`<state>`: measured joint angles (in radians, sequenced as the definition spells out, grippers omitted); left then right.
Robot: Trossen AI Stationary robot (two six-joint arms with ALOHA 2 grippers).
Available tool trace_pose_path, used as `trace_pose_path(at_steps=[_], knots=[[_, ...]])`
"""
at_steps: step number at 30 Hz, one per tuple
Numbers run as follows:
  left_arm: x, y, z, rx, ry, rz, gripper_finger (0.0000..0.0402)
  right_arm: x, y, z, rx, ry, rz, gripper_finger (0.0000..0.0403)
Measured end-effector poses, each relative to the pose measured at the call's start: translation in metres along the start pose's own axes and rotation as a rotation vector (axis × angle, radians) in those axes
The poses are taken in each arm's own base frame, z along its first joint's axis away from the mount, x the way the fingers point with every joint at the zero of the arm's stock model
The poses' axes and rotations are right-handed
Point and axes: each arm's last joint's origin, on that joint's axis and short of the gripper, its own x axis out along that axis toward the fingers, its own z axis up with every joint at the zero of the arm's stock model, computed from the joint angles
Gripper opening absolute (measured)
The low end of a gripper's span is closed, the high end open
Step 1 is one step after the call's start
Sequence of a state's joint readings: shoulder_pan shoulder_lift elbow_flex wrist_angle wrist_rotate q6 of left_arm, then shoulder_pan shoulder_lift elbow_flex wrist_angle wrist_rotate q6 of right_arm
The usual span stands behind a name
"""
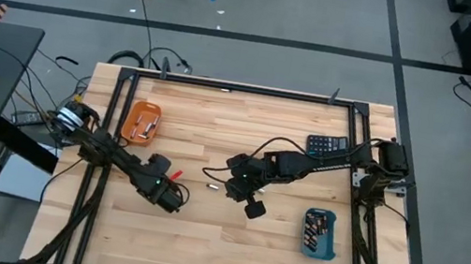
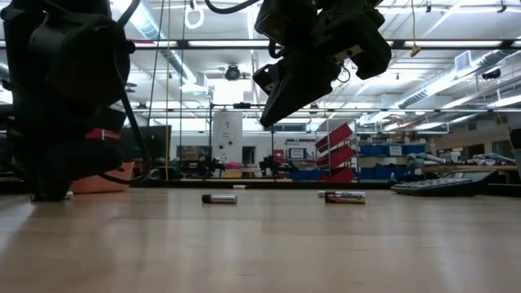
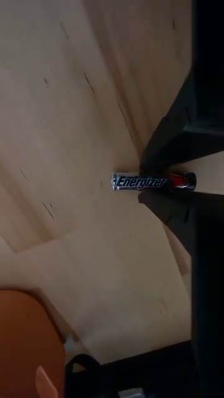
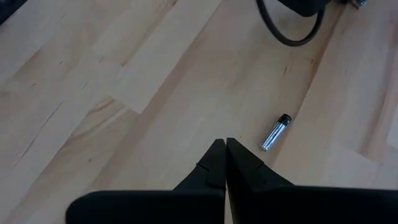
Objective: Sort batteries
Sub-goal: Put the silver battery into the orange bin
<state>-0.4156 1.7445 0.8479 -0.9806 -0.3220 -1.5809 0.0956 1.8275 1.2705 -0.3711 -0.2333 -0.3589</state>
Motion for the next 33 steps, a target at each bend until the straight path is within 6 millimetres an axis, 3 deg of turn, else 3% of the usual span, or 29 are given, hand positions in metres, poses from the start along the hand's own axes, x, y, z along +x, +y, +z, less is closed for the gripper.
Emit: trace_pose_path(at_steps=[8,20,33], knots=[[-0.01,-0.008,-0.004,-0.012,-0.031,-0.052,0.0051,0.0,0.0,0.0,0.0,0.0,0.0,0.0],[-0.044,-0.024,0.008,-0.007,-0.085,-0.123,0.0064,-0.003,-0.01,-0.006,0.029,0.022,-0.018,0.0],[-0.064,-0.023,0.015,0.005,-0.092,-0.093,0.0071,-0.003,-0.011,-0.01,0.042,0.052,-0.011,0.0]])
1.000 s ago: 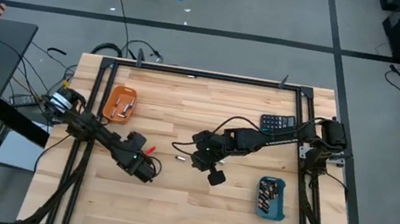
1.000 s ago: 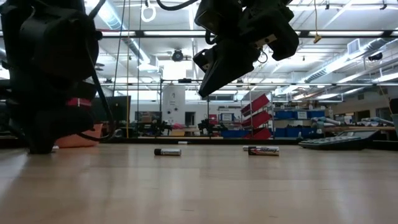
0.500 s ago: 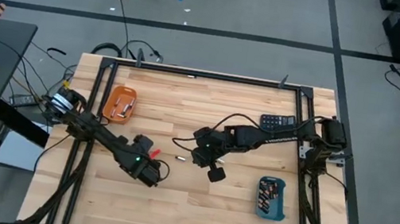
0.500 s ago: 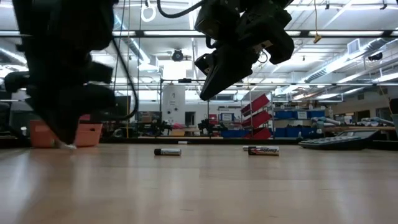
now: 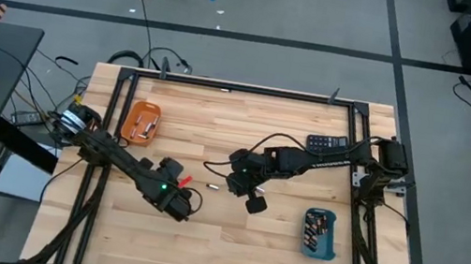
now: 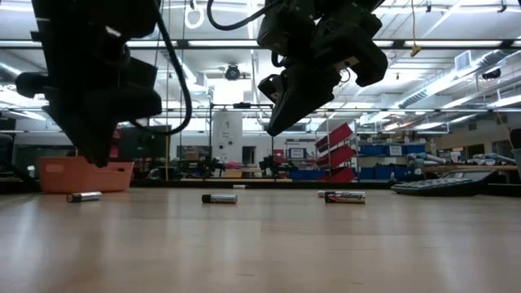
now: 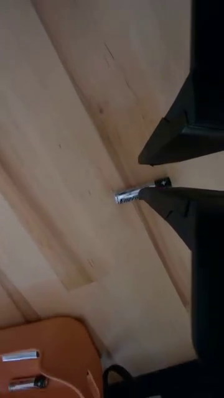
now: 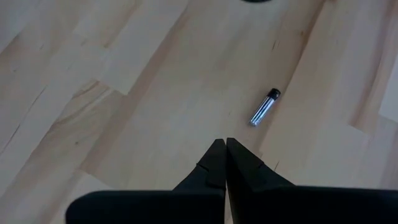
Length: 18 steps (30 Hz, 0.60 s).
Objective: Sort batteries
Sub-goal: Put the silver battery into the orange bin
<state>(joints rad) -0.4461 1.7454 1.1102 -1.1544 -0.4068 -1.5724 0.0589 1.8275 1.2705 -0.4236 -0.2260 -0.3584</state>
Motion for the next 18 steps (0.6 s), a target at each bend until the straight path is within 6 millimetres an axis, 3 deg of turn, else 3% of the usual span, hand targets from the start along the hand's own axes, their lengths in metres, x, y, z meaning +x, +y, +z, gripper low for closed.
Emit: trace_pose_path(at_steps=[4,7,11,15,18], knots=[[-0.015,-0.002,0.006,-0.003,-0.025,-0.001,0.0093,0.0,0.0,-0.001,0.002,0.008,0.003,0.0],[-0.045,-0.008,0.013,0.037,-0.128,-0.099,0.0105,-0.002,0.001,-0.005,0.013,0.045,0.015,0.0],[-0.089,-0.01,0.015,0.15,-0.404,-0.222,0.0108,-0.006,-0.001,-0.01,0.034,0.082,0.033,0.0],[-0.112,0.014,0.013,0.217,-0.534,-0.223,0.0108,-0.009,-0.007,-0.015,0.059,0.096,0.036,0.0],[-0.115,0.038,0.014,0.237,-0.565,-0.18,0.0107,-0.012,-0.011,-0.018,0.075,0.099,0.039,0.0]])
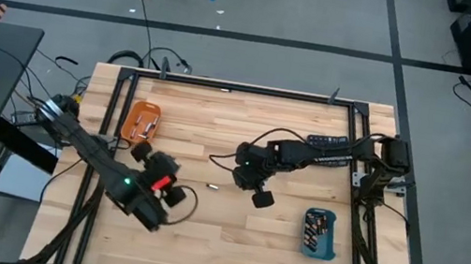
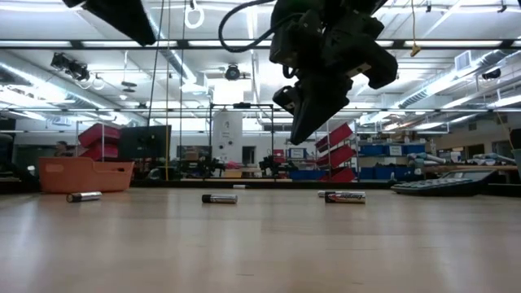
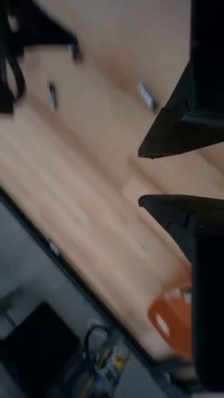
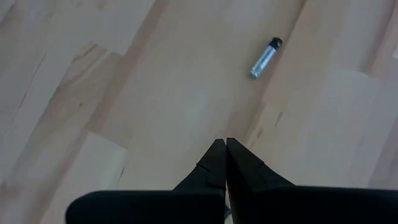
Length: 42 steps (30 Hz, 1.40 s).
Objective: Sort batteries
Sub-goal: Put the silver battery into the orange bin
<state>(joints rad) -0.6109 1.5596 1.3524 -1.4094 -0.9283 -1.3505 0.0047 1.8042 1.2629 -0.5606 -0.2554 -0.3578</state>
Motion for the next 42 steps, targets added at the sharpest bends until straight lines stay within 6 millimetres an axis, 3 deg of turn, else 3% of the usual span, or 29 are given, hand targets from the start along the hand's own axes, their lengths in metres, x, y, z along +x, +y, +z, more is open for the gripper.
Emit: trace_pose_path(at_steps=[4,6,12,14,17,23,31,35,42], knots=[[0.005,0.03,-0.007,-0.06,-0.002,-0.007,0.0101,-0.004,-0.003,-0.002,0.03,0.009,-0.002,0.0],[0.013,0.036,-0.014,-0.137,-0.021,-0.065,0.0095,-0.006,-0.003,-0.003,0.041,0.005,-0.005,0.0],[0.04,0.009,-0.04,-0.237,-0.043,-0.501,0.008,-0.013,-0.004,-0.004,0.066,0.006,-0.008,0.0],[0.048,0.006,-0.046,-0.285,-0.021,-0.555,0.0079,-0.016,-0.003,-0.003,0.071,-0.001,-0.011,0.0],[0.062,0.012,-0.053,-0.51,0.045,-0.455,0.0078,-0.016,-0.004,-0.003,0.082,-0.009,-0.014,0.0],[0.082,0.017,-0.073,-0.74,0.284,-0.285,0.0078,-0.016,-0.004,-0.001,0.101,-0.022,-0.018,0.0],[0.095,0.012,-0.076,-0.712,0.512,-0.09,0.0064,-0.015,-0.003,-0.001,0.116,-0.023,-0.017,0.0],[0.091,0.002,-0.063,-0.651,0.486,-0.095,0.0043,-0.015,-0.004,0.0,0.114,-0.029,-0.019,0.0],[0.089,0.014,-0.071,-0.624,0.61,0.121,0.0031,-0.015,-0.004,0.002,0.109,-0.048,-0.025,0.0]])
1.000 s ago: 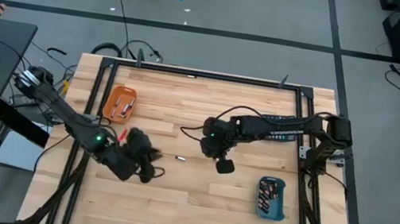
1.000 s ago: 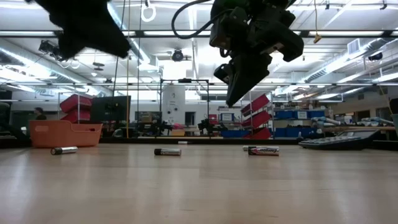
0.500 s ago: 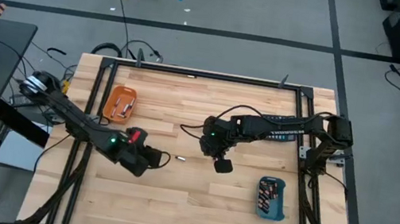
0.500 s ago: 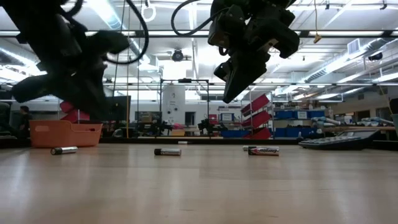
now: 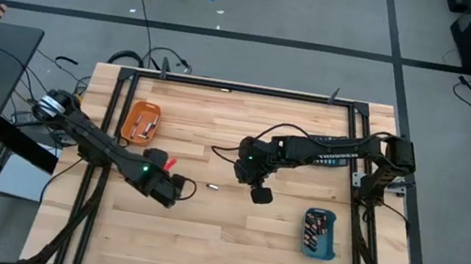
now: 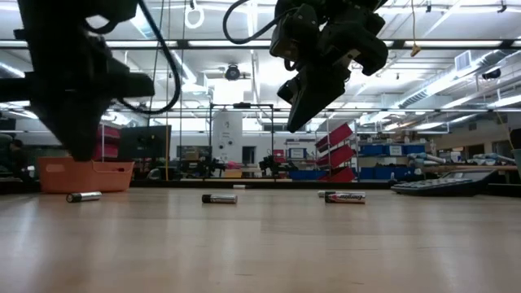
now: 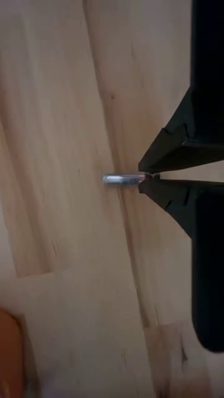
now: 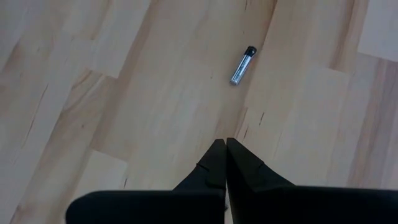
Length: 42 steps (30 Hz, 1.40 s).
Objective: Sort batteries
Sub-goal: Put the silver battery into the orange bin
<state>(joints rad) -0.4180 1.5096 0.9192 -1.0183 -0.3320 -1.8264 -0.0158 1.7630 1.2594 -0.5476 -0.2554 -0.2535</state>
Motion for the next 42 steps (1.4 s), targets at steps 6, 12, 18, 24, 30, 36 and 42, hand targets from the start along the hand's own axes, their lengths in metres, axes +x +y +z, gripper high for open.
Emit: trace_pose_path(at_steps=[6,12,18,24,30,36,42], knots=[[0.01,0.003,-0.003,-0.012,0.005,-0.002,0.004,0.0,0.0,0.0,0.001,0.001,0.0,0.0],[0.021,0.003,-0.007,0.042,-0.002,0.031,0.0092,0.0,0.0,0.0,0.0,0.001,0.0,0.0],[0.03,-0.004,-0.012,0.052,0.004,0.018,0.015,0.0,0.0,0.0,0.0,0.0,0.0,0.0],[0.041,-0.006,-0.017,0.069,0.011,0.072,0.0166,0.0,0.0,0.0,0.0,0.0,0.0,0.0],[0.05,-0.01,-0.021,0.137,-0.006,0.08,0.0158,0.0,0.0,0.0,0.0,0.0,0.001,0.0],[0.055,-0.012,-0.023,0.144,-0.008,0.086,0.0125,0.0,0.0,0.0,-0.001,-0.001,0.0,0.0],[0.055,-0.013,-0.022,0.128,0.005,0.076,0.0045,0.0,0.0,0.0,0.0,-0.002,0.0,0.0]])
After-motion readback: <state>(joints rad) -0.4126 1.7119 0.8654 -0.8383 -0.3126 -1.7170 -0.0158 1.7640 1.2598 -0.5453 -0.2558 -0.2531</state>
